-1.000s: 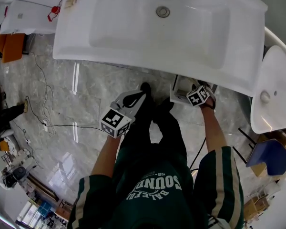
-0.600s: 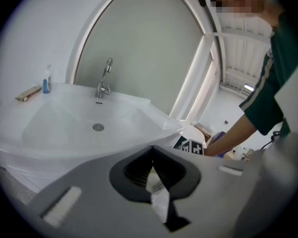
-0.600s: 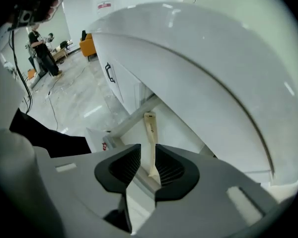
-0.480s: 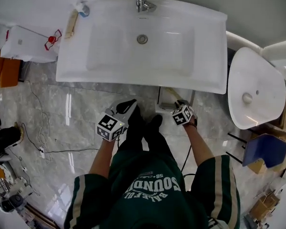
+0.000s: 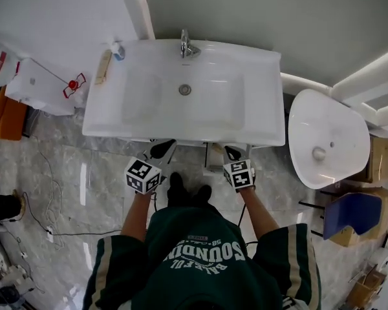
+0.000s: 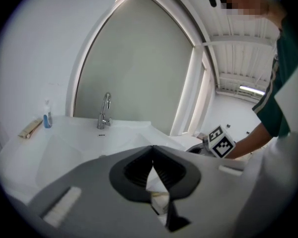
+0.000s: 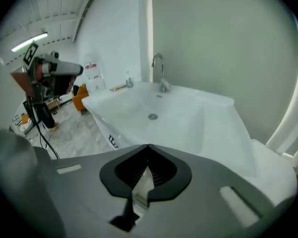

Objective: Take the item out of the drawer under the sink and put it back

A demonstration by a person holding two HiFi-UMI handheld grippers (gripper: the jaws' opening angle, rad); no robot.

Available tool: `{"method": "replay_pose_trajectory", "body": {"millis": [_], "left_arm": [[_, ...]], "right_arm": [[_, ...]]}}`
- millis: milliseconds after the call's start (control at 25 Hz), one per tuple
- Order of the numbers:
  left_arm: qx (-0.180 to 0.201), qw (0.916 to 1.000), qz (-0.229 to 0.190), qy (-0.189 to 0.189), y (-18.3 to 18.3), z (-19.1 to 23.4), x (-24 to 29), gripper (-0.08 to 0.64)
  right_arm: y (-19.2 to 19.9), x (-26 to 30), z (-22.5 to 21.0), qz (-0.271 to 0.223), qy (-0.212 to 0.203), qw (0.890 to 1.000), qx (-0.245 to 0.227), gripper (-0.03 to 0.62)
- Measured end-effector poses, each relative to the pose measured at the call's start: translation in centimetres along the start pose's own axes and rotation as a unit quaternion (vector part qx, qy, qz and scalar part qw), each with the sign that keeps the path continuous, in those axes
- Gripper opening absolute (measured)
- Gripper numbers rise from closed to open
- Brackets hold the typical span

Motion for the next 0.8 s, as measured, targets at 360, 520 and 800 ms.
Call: {"method": "replay_pose_trajectory", "body": {"millis": [360,520,800], "left_arm": [[0.038,0.9976,-0.058,0.004,-6.1,1.7,-0.3,0.049],[0.048,0.9940,-0.098,0.003,-9.3,2.3,-0.7,0.049],[0.068,0.9878,-0.139,0.014,-13.0,2.4,-1.0,0.049]], "right_arm": [[-15.4,-2.8,0.0,-0.201,0.029,0.979,0.008,0.002],[-20.1,-5.1,0.8,-0.281,0.026,0.959,0.011,0.002],[-22.4,-7.1,1.8,-0.341,0.031,0.939,0.003,0.002]]}}
Point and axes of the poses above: the fingertips, and each gripper's own axes: x forward along the fingers, z to its left, y out of its underside, the point moved 7 cm from there along -x, backward along the fingers, and after that the axes turned 14 degrees about -z, right-handed, at the moved point
